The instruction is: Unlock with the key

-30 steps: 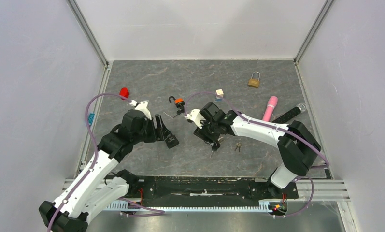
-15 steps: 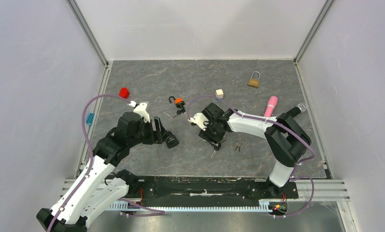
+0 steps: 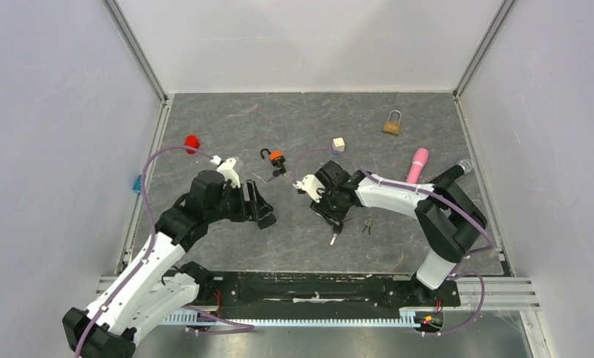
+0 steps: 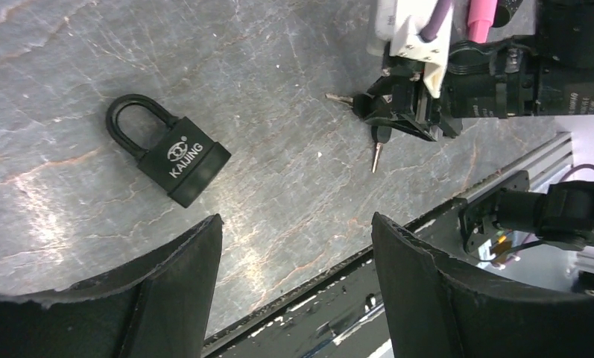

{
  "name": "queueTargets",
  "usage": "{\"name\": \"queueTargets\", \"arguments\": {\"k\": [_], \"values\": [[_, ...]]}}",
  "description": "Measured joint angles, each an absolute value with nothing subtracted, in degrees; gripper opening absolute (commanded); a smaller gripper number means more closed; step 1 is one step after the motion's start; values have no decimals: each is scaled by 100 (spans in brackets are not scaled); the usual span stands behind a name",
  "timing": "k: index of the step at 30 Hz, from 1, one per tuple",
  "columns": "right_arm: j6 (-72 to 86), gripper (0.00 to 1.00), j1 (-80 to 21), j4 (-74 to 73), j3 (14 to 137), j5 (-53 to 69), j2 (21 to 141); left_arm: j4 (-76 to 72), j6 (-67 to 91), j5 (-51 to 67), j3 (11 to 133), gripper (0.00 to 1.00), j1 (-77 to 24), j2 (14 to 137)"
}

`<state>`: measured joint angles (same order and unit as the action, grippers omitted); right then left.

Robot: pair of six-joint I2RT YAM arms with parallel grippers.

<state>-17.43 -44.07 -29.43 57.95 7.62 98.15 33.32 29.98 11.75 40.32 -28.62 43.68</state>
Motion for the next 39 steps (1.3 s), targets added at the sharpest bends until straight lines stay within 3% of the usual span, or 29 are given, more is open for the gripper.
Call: {"name": "queueTargets", "arguments": {"k": [6, 20, 32, 37, 39], "values": [[-1435, 3, -4407, -2777, 5634, 794, 9288, 2867, 3402, 1437, 3894, 84, -2862, 4727], [-727, 0, -4410, -1175, 4766, 1549, 8189, 1125, 4941, 1957, 3570, 81, -2875, 6025], [-158, 0, -4410, 198, 3653, 1695, 7384, 541, 5468, 2222, 3570, 81, -2941, 6558], [-128, 4, -4412, 255, 3603, 1382, 7384, 600, 5459, 2255, 3570, 80, -2967, 6508], [-121, 12, -4412, 266, 3448, 1271, 7369, 672, 5450, 2235, 3570, 80, -2965, 6451]]}}
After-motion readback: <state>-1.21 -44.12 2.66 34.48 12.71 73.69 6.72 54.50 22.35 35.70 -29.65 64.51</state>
